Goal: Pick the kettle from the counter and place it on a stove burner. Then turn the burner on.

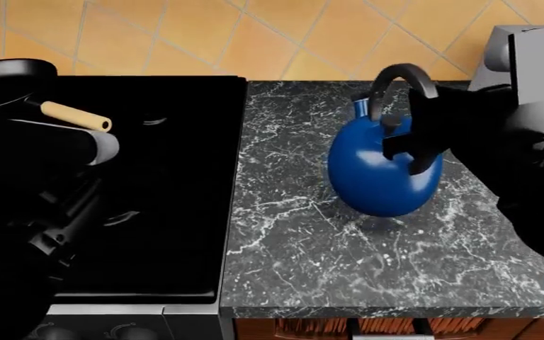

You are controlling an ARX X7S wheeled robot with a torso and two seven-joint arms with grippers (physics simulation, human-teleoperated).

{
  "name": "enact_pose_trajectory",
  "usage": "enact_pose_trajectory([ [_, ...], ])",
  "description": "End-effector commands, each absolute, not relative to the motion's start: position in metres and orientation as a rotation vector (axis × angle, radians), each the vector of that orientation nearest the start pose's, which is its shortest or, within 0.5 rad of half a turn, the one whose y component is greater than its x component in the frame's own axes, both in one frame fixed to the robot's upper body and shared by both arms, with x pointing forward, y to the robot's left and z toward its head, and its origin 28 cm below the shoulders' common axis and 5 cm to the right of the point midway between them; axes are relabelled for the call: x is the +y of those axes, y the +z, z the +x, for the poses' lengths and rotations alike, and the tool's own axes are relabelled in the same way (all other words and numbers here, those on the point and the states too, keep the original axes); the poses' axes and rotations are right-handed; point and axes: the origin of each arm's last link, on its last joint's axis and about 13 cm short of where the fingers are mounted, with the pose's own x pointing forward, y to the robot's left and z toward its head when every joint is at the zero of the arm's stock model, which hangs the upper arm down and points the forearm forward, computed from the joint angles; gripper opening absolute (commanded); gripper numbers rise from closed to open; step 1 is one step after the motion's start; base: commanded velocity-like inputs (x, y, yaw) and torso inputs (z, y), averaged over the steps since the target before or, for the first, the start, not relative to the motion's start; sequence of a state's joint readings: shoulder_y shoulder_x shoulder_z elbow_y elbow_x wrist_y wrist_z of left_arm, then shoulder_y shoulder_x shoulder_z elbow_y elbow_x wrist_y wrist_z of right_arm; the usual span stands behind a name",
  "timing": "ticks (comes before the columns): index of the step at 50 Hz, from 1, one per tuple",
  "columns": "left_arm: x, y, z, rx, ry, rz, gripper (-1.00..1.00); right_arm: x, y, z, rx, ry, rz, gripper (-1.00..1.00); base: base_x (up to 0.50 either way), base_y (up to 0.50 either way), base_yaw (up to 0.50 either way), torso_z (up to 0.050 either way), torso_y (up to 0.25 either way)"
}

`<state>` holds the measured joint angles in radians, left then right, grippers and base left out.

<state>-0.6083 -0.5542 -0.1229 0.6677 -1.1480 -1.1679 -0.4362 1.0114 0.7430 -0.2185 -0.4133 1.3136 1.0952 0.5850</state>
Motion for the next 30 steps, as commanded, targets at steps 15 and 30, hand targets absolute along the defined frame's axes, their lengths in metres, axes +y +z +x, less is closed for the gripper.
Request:
enact_pose_trajectory([
  [15, 0.2598, 0.2323, 0.2164, -0.014, -0.228, -0.002, 1.00, -0.1555, 0.3079, 0.2451, -0.130, 0.099, -0.153, -1.00, 0.00, 0.00, 0.00, 0.000, 0.001],
  [30, 0.2608, 0.2333, 0.2173, -0.013, -0.225, 0.002, 1.00, -0.1533, 0.3112, 0.2479, -0.131, 0.119, -0.171, -1.00, 0.00, 0.20, 0.00, 0.000, 0.001],
])
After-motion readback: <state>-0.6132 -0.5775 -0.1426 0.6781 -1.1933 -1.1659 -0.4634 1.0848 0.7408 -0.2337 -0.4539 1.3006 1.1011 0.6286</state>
